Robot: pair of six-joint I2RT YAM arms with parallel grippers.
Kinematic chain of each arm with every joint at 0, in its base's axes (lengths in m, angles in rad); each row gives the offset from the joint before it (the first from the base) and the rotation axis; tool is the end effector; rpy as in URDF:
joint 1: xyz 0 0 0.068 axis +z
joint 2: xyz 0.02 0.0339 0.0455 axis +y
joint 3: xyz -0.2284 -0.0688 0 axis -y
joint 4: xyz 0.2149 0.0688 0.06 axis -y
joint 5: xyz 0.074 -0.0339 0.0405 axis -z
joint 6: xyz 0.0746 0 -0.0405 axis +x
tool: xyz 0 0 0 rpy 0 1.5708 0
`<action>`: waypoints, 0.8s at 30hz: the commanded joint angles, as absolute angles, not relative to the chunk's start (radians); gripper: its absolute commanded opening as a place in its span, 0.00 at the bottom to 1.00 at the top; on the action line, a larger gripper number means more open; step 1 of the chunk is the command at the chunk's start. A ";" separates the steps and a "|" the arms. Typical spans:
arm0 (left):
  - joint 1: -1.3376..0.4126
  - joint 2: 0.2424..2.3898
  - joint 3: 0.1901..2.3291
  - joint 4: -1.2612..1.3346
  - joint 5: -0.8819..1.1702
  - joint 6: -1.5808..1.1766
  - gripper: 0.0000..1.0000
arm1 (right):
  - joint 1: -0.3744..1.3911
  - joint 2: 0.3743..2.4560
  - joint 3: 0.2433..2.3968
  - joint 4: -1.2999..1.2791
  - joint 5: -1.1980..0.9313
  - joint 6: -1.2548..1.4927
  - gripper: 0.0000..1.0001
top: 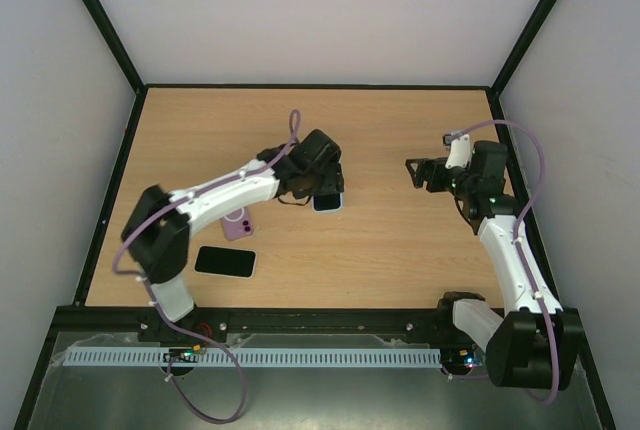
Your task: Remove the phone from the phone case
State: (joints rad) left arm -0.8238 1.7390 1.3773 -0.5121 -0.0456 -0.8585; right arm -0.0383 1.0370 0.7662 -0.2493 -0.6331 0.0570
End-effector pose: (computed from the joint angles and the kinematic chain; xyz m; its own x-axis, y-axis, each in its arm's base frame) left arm 0.2578 -0.2734 0.2049 -0.8802 -0.1622 -0.4460 0.0717 0.8834 -0.4630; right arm 0.2448 0.0348 0.2438 -0.5233 0.0660 -0.8496 -0.4531 0.8228 0.3430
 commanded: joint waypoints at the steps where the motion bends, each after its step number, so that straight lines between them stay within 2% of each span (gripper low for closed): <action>1: -0.868 1.597 1.257 -0.243 -0.122 -0.926 0.59 | -0.005 1.073 0.848 -0.301 -0.797 0.077 0.78; 9: -0.935 1.457 1.142 -0.071 -0.323 -0.972 0.57 | 0.236 1.041 0.867 -0.338 -0.833 0.119 0.67; 15: -0.952 1.406 1.086 0.028 -0.340 -1.011 0.57 | 0.347 1.058 0.873 -0.339 -0.877 0.141 0.63; 24: -0.961 1.398 1.099 0.041 -0.338 -1.011 0.57 | 0.435 1.096 0.880 -0.295 -0.819 0.148 0.53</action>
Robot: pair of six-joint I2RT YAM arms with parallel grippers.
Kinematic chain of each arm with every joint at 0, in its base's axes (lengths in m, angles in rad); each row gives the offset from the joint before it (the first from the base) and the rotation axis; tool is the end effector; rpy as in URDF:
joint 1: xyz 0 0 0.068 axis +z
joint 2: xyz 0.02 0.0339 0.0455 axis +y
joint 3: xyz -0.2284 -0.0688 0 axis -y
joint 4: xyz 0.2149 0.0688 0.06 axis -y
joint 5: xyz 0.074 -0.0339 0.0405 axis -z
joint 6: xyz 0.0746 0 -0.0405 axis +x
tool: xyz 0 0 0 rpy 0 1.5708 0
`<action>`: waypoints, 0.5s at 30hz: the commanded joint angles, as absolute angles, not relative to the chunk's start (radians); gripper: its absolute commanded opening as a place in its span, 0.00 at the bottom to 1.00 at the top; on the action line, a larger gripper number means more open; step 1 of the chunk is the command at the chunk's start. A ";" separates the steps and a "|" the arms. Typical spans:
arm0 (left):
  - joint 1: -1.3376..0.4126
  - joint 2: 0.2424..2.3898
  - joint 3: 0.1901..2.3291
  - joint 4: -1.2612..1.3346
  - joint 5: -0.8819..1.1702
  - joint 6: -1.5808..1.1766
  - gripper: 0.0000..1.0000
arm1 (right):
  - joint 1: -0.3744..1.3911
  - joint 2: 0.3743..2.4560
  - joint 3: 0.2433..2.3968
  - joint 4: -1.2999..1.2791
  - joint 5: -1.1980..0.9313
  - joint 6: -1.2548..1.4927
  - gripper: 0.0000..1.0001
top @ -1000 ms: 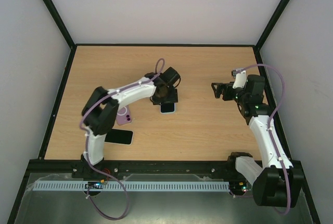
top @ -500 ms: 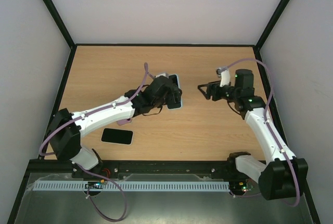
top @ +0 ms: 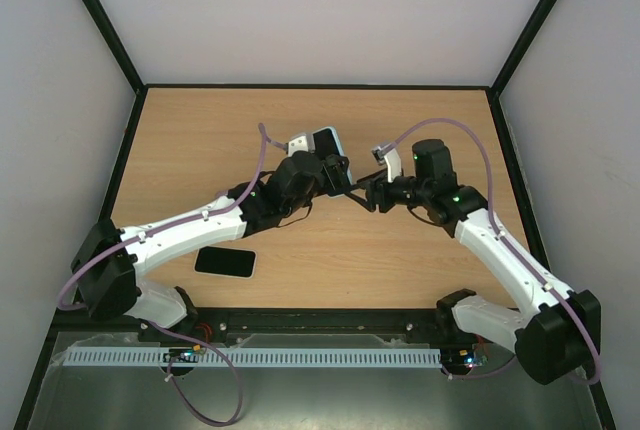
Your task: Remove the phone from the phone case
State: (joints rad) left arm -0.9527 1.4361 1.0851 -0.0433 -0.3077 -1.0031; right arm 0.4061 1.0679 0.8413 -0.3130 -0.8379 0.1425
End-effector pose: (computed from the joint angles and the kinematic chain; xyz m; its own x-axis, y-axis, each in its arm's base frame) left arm 0.2188 -0.2687 0.2665 -0.6380 -0.4894 -0.5945 0.1428 0.6835 -0.7159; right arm 0.1978 0.1454 0.2601 -0.5879 -0.1494 -0.7950 -0.7744 0.3879 0.4998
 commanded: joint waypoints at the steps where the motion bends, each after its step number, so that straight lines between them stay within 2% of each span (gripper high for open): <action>1: -0.963 1.399 1.101 0.043 -0.336 -1.010 0.57 | 0.440 1.105 0.882 -0.293 -0.820 0.148 0.51; 15: -0.974 1.414 1.100 0.052 -0.334 -1.017 0.57 | 0.451 1.119 0.862 -0.224 -0.824 0.208 0.17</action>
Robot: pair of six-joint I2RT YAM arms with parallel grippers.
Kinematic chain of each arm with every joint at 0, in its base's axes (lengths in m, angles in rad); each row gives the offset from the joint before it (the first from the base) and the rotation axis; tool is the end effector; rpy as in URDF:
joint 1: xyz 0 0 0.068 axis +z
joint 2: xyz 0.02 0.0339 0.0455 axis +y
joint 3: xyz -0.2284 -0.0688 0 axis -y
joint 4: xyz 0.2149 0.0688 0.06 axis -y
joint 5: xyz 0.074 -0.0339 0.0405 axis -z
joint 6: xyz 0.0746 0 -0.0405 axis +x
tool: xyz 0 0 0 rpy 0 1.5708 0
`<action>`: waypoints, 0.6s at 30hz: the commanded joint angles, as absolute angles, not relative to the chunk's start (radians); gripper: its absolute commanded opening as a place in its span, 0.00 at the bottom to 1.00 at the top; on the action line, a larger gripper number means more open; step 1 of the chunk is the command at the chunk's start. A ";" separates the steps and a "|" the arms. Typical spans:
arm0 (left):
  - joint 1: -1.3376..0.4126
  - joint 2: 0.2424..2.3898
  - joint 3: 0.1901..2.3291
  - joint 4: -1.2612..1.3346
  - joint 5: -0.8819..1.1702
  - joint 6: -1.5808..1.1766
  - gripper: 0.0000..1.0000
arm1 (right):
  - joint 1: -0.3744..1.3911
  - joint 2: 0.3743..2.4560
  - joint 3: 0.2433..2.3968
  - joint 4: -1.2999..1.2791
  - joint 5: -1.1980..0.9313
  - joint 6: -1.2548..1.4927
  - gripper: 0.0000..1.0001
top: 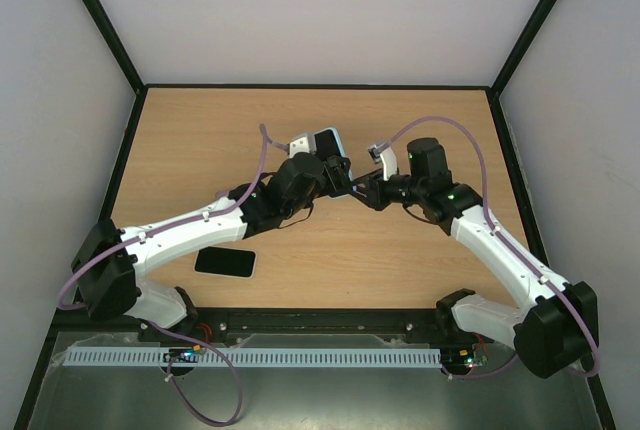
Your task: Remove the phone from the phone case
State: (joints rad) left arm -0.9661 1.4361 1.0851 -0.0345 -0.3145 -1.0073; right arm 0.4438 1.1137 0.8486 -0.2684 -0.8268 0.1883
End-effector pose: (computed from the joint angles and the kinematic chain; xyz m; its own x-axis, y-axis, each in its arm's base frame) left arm 0.2157 -0.2716 0.2678 -0.6378 -0.4912 -0.5933 0.1501 0.6762 -0.7212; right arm 0.2018 0.1567 0.2567 -0.6127 -0.1509 -0.7758 -0.7617 0.3745 0.5287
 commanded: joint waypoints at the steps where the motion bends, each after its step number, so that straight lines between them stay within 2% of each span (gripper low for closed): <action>1: -0.975 1.414 1.100 0.051 -0.334 -1.017 0.57 | 0.451 1.121 0.861 -0.224 -0.825 0.212 0.13; 3: -0.974 1.417 1.100 0.048 -0.340 -1.014 0.61 | 0.451 1.121 0.859 -0.224 -0.824 0.215 0.05; 4: -0.974 1.418 1.104 0.041 -0.348 -1.009 0.67 | 0.451 1.120 0.861 -0.225 -0.824 0.215 0.03; 7: -0.969 1.411 1.115 -0.009 -0.393 -0.976 0.98 | 0.452 1.110 0.867 -0.235 -0.816 0.212 0.02; 12: -0.856 1.339 1.117 -0.114 -0.387 -0.915 0.99 | 0.451 1.080 0.897 -0.290 -0.787 0.162 0.02; 18: -0.696 1.178 0.966 -0.044 -0.191 -0.733 0.99 | 0.449 1.016 0.896 -0.305 -0.843 0.134 0.02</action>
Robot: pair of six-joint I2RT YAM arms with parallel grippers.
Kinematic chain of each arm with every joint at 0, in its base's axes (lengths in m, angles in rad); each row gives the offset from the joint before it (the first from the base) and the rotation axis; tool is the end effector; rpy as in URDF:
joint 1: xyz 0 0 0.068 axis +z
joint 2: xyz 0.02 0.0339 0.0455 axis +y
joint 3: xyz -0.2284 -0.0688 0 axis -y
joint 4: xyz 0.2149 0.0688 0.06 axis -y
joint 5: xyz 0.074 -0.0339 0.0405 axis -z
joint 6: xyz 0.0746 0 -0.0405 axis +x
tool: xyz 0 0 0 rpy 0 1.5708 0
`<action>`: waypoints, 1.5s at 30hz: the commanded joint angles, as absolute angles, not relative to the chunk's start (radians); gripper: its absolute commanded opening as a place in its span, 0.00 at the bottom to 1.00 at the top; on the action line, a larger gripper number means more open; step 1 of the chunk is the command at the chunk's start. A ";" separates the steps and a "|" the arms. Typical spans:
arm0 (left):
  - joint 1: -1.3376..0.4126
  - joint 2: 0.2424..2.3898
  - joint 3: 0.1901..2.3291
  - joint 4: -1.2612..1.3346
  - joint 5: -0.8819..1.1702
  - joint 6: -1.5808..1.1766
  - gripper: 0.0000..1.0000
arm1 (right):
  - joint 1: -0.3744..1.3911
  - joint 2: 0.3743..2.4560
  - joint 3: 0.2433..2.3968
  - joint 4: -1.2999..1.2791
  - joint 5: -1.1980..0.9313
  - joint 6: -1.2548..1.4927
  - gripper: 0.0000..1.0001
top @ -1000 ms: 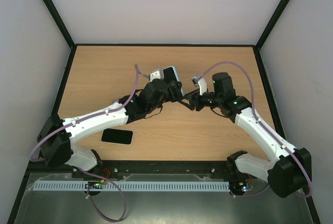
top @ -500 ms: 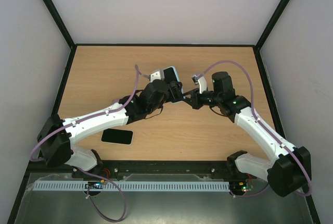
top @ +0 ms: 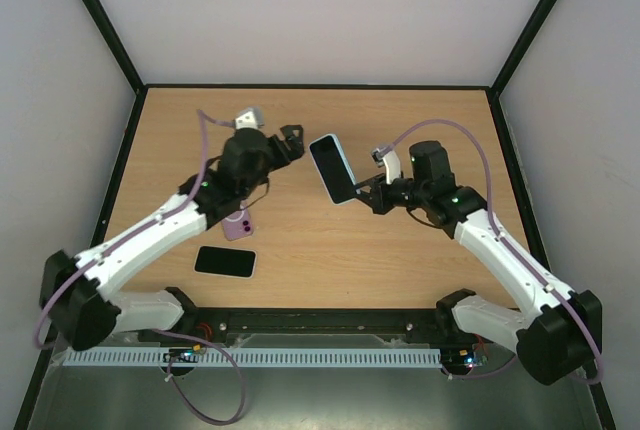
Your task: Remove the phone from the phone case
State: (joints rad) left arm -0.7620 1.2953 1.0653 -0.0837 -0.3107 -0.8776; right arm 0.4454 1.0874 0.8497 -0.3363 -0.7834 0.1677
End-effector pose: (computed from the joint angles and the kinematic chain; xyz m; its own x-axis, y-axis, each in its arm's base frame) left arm 0.2463 -0.2035 0.2980 -0.4864 -0.5481 -0.6804 0.1139 0.7323 -0.6714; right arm 0.1969 0.1523 0.2546 -0.6234 -0.1665 -0.7640 -0.7464 0.4178 0.5180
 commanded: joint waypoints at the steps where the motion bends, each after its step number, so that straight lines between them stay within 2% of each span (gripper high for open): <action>1: -0.684 1.146 0.928 -0.013 -0.152 -0.709 0.99 | 0.449 1.005 0.897 -0.300 -0.870 0.135 0.02; 6: -0.653 0.975 0.740 0.254 0.136 -0.629 1.00 | 0.449 0.971 0.931 -0.326 -0.955 0.185 0.02; 10: -0.655 0.858 0.600 0.495 0.267 -0.639 0.96 | 0.449 0.956 0.972 -0.369 -1.007 0.204 0.02; 18: -0.690 0.894 0.519 0.763 0.309 -0.731 0.90 | 0.449 0.931 0.948 -0.364 -1.128 0.190 0.02; 23: -0.769 0.999 0.558 0.870 0.399 -0.720 0.75 | 0.449 0.916 0.909 -0.286 -1.241 0.259 0.02; 27: -0.825 1.059 0.573 0.948 0.413 -0.716 0.68 | 0.449 0.907 0.899 -0.278 -1.258 0.263 0.02; 36: -0.831 1.029 0.536 1.039 0.373 -0.725 0.70 | 0.449 0.893 0.875 -0.261 -1.309 0.274 0.02; 45: -0.807 1.040 0.536 1.095 0.424 -0.771 0.56 | 0.449 0.877 0.854 -0.244 -1.327 0.283 0.02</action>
